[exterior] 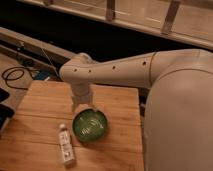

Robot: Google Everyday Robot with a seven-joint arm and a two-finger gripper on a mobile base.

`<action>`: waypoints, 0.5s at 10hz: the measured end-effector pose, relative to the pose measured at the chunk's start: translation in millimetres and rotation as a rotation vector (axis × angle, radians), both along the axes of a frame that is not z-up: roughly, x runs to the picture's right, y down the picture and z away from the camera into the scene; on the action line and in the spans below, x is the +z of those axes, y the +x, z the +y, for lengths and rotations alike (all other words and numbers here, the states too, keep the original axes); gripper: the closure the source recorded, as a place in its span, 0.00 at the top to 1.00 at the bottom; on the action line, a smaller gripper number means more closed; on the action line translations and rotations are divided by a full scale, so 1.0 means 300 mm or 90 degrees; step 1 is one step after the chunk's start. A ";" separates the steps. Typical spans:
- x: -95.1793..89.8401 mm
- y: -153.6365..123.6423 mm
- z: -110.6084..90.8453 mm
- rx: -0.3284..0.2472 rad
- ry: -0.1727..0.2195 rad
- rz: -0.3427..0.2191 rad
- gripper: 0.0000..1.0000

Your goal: Place the bottle in the ceramic bowl

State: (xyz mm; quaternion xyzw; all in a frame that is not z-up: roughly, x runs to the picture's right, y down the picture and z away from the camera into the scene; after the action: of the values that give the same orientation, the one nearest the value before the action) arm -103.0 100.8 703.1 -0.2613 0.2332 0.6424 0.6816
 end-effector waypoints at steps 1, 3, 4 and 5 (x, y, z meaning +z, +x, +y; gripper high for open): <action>-0.001 0.000 0.001 -0.003 0.003 -0.001 0.65; -0.014 -0.036 0.020 -0.019 0.027 -0.025 0.65; -0.041 -0.091 0.052 -0.035 0.042 -0.048 0.65; -0.067 -0.135 0.082 -0.045 0.052 -0.065 0.65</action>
State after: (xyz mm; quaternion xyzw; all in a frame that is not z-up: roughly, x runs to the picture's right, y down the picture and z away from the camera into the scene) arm -143.4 125.3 682.9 -0.2571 0.1806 0.6125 0.7253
